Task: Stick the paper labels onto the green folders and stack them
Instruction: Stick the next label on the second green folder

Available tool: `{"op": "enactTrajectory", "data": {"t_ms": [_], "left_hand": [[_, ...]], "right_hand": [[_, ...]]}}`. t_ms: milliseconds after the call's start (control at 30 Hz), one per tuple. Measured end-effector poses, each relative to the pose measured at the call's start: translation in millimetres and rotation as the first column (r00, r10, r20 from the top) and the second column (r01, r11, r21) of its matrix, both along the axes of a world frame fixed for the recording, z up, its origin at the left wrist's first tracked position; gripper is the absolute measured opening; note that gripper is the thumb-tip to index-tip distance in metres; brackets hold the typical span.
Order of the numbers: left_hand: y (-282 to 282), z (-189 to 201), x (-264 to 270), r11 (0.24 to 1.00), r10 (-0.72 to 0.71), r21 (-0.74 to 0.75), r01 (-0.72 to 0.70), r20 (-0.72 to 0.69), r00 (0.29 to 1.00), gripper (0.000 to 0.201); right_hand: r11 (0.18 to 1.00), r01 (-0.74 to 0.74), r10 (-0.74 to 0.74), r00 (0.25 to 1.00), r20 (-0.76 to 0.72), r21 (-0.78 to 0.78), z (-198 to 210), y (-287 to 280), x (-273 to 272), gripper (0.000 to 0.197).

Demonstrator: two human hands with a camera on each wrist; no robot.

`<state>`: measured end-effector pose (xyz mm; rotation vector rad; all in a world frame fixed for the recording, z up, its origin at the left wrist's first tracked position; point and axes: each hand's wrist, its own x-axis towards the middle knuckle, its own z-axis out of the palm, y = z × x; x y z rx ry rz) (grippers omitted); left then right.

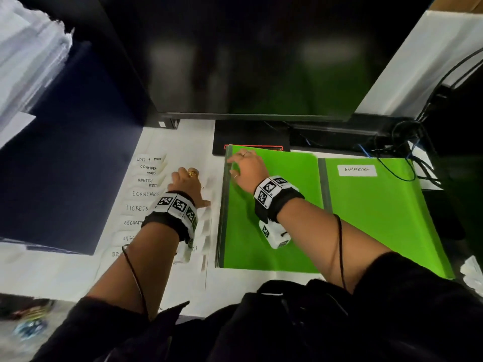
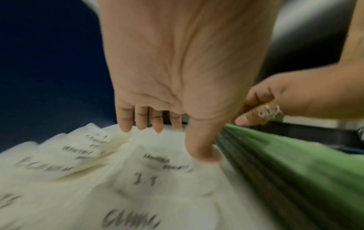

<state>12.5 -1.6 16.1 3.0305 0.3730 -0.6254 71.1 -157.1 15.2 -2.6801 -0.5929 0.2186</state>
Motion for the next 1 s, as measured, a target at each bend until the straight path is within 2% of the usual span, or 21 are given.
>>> {"op": "enactTrajectory", "data": {"t_ms": [67, 133, 267, 400, 533, 600, 667, 800, 900, 1000], "left_hand": [[11, -11, -8, 0.993, 0.119, 0.011, -0.12, 0.026, 0.993, 0.069], [17, -21, -13, 0.983, 0.18, 0.021, -0.181, 0.03, 0.983, 0.061], [17, -36, -14, 0.989, 0.142, 0.055, -0.14, -0.031, 0.989, 0.073], [17, -42, -10, 0.986, 0.137, 0.104, -0.131, -0.05, 0.989, 0.076], [13, -42, -9, 0.971, 0.064, 0.233, -0.051, -0.051, 0.997, 0.072], [10, -45, -12, 0.96, 0.015, 0.278, -0.001, -0.049, 0.999, 0.058], [8, -46, -14, 0.953, 0.001, 0.302, 0.019, -0.067, 0.998, 0.048], [9, -44, -12, 0.928, -0.02, 0.367, 0.065, -0.125, 0.992, 0.045], [8, -36, -5, 0.926, -0.006, 0.371, 0.063, -0.152, 0.988, 0.043], [3, -18, 9, 0.955, 0.014, 0.297, 0.006, -0.065, 0.998, 0.053]], "right_hand": [[0.995, -0.087, 0.086, 0.996, -0.015, -0.057, 0, 22, 3, 0.029], [0.984, -0.129, 0.126, 0.992, -0.032, -0.122, -3, 41, 5, 0.025], [0.964, -0.126, 0.091, 0.984, -0.155, -0.233, -12, 67, 0, 0.025], [0.935, -0.164, 0.081, 0.962, -0.262, -0.313, -18, 79, -1, 0.025], [0.926, -0.148, 0.048, 0.958, -0.282, -0.346, -22, 84, -1, 0.02], [0.956, -0.089, 0.016, 0.967, -0.255, -0.28, -22, 83, 0, 0.014], [0.977, -0.013, -0.033, 0.977, -0.21, -0.212, -22, 81, 2, 0.031], [0.993, 0.114, -0.112, 0.988, -0.102, 0.012, -20, 74, 8, 0.026], [0.95, 0.187, -0.174, 0.982, -0.077, 0.25, -19, 62, 16, 0.022], [0.872, 0.267, -0.267, 0.962, -0.058, 0.41, -17, 40, 27, 0.018]]}}
